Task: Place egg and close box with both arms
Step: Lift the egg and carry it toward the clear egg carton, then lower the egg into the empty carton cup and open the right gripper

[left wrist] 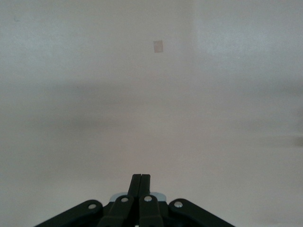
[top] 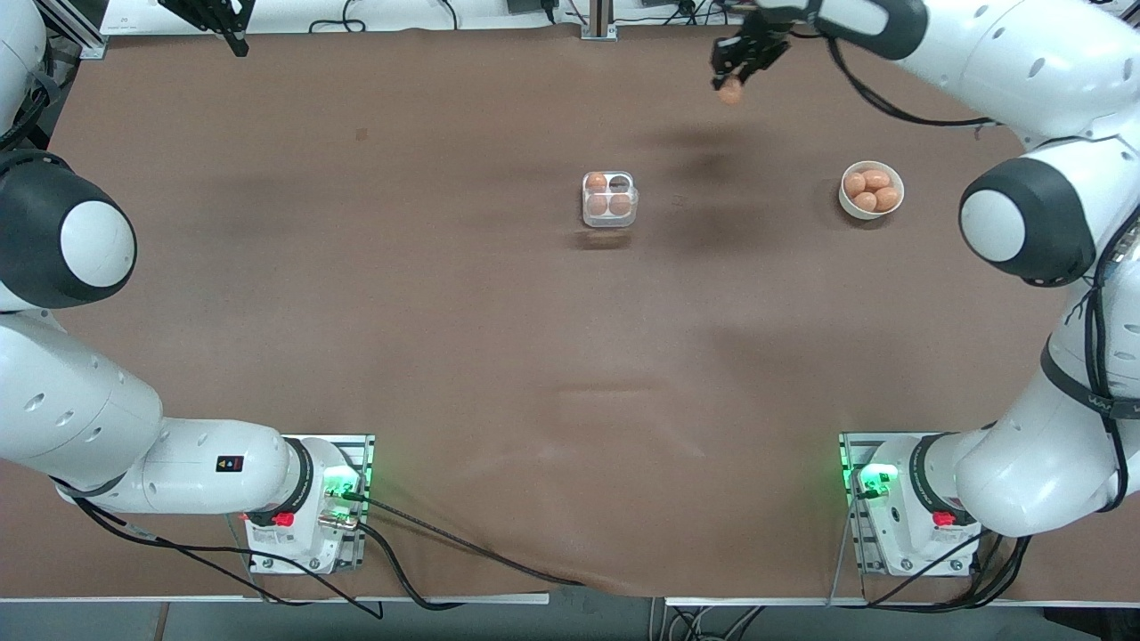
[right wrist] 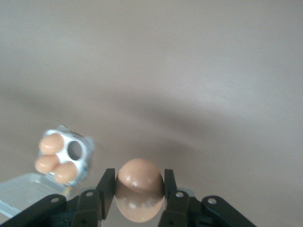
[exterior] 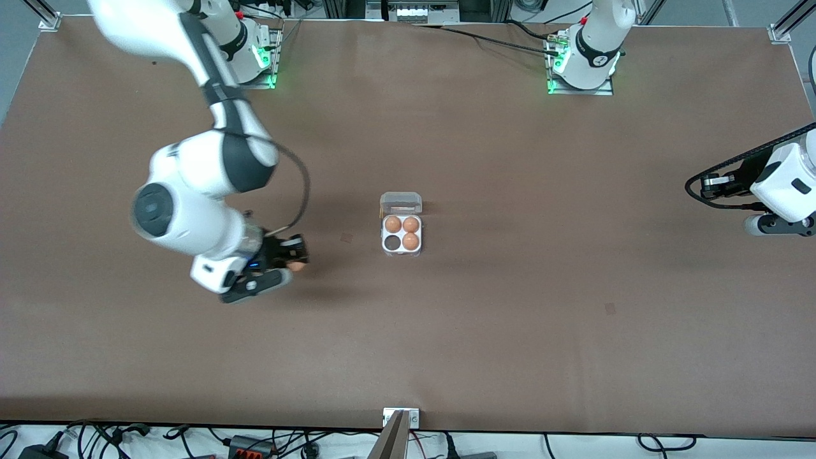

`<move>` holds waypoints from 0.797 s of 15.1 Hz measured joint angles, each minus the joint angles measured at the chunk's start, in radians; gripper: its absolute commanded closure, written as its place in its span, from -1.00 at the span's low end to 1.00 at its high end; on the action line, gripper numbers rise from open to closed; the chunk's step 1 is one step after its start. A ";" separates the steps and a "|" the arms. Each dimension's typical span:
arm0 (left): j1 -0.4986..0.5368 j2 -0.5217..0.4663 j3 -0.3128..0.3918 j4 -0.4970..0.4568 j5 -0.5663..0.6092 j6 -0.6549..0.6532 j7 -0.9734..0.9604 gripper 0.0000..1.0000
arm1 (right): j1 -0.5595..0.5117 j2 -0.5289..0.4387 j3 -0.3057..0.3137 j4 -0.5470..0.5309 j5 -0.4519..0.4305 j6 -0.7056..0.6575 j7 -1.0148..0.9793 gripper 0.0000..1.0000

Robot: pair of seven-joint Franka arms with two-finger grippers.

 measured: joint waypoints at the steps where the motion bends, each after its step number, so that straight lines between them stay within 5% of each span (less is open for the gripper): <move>1: -0.001 0.000 0.000 0.000 0.000 0.000 0.000 0.97 | 0.031 0.003 0.000 -0.003 -0.001 0.036 0.025 0.65; 12: -0.006 0.000 0.000 0.000 0.000 0.000 0.000 0.99 | 0.223 0.040 -0.004 -0.198 -0.002 0.459 0.157 0.65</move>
